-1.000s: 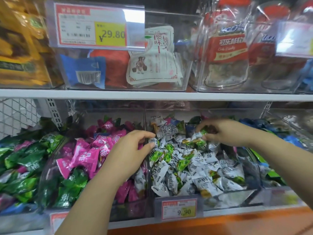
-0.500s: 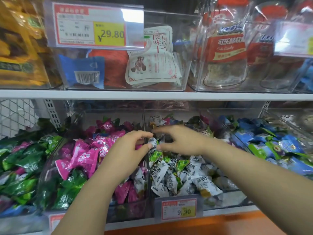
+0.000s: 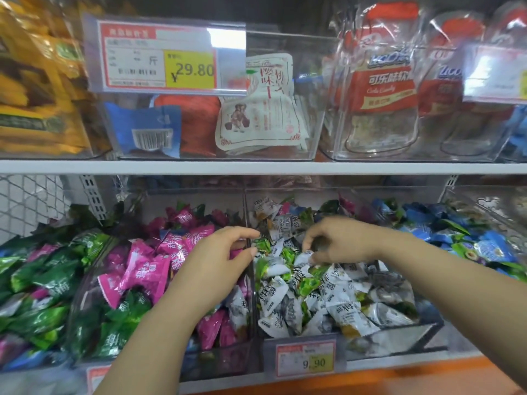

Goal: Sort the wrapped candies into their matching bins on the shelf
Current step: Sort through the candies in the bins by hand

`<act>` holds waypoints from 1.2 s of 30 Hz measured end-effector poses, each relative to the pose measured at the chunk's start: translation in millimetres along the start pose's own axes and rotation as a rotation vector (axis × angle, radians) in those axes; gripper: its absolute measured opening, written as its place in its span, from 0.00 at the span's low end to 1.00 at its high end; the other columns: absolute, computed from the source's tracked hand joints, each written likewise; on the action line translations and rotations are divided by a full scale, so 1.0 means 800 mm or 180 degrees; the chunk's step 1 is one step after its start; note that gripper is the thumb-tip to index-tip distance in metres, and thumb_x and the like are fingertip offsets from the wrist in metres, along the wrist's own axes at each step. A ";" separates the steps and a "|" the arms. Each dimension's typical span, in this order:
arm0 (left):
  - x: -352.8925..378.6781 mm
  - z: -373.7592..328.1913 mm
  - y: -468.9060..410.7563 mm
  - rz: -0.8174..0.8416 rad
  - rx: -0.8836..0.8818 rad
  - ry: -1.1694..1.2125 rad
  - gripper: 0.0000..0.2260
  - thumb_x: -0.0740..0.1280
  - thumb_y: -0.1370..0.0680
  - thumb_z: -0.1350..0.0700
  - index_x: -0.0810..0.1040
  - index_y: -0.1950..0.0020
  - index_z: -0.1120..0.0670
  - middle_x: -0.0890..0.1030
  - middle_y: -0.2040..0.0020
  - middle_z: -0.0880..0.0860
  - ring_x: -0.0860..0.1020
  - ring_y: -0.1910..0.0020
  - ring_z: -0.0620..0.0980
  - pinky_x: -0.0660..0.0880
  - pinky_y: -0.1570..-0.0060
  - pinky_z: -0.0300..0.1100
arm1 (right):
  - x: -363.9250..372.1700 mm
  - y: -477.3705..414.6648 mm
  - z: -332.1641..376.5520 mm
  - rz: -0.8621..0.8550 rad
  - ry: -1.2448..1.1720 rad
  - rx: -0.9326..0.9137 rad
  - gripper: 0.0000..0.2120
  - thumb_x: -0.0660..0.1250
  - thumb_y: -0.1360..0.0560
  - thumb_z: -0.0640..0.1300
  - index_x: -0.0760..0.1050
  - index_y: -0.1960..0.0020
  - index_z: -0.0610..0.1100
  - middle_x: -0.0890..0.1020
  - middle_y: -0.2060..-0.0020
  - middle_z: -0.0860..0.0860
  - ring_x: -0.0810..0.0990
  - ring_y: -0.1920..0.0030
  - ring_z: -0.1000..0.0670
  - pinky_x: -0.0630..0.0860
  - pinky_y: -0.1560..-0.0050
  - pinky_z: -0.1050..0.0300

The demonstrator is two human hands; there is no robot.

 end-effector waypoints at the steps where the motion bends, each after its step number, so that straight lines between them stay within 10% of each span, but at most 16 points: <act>1: 0.001 0.000 -0.001 0.0002 -0.0008 -0.0003 0.12 0.64 0.21 0.52 0.75 0.40 0.40 0.73 0.48 0.35 0.72 0.53 0.32 0.67 0.58 0.23 | -0.003 0.006 -0.004 -0.0005 0.0013 0.0034 0.12 0.69 0.26 0.46 0.77 0.43 0.46 0.81 0.53 0.57 0.75 0.61 0.66 0.69 0.59 0.75; 4: 0.001 0.002 -0.004 -0.0019 -0.0113 0.0093 0.11 0.65 0.21 0.52 0.75 0.42 0.39 0.74 0.52 0.34 0.74 0.56 0.33 0.67 0.62 0.25 | -0.013 0.006 -0.005 0.0038 -0.0164 0.0101 0.15 0.70 0.27 0.49 0.76 0.41 0.49 0.79 0.60 0.60 0.76 0.66 0.67 0.66 0.64 0.76; 12: 0.001 0.007 -0.016 -0.0162 -0.0174 0.0173 0.12 0.66 0.22 0.53 0.76 0.40 0.41 0.76 0.50 0.33 0.74 0.52 0.31 0.66 0.60 0.25 | -0.024 -0.077 -0.010 -0.0658 -0.0849 0.0119 0.33 0.66 0.25 0.55 0.56 0.24 0.53 0.60 0.26 0.53 0.61 0.27 0.49 0.61 0.35 0.57; 23: 0.001 0.002 -0.012 -0.0223 -0.0143 0.0026 0.11 0.65 0.21 0.51 0.75 0.41 0.39 0.72 0.56 0.32 0.73 0.59 0.32 0.65 0.66 0.26 | 0.002 -0.045 0.022 -0.0001 0.0188 -0.0176 0.30 0.60 0.25 0.63 0.64 0.27 0.52 0.66 0.28 0.53 0.69 0.32 0.50 0.65 0.34 0.58; 31: 0.003 0.004 -0.010 -0.0150 -0.0095 0.0097 0.11 0.65 0.22 0.53 0.76 0.41 0.40 0.74 0.52 0.33 0.71 0.51 0.29 0.66 0.60 0.25 | 0.006 0.005 0.026 -0.0082 0.0412 -0.0359 0.26 0.54 0.21 0.60 0.65 0.27 0.50 0.59 0.25 0.53 0.57 0.26 0.50 0.55 0.27 0.55; 36: 0.002 0.003 -0.009 -0.0149 -0.0045 0.0065 0.11 0.65 0.22 0.52 0.75 0.40 0.40 0.73 0.52 0.34 0.70 0.53 0.28 0.66 0.61 0.24 | 0.000 0.032 0.016 -0.0497 0.0327 -0.0585 0.19 0.55 0.20 0.55 0.77 0.38 0.48 0.72 0.33 0.57 0.64 0.33 0.60 0.57 0.30 0.62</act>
Point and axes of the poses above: each hand's wrist, its own y-axis away from the middle knuckle, its own x-axis out of the palm, z = x × y, the point moved 4 cm from there along -y, towards the middle knuckle
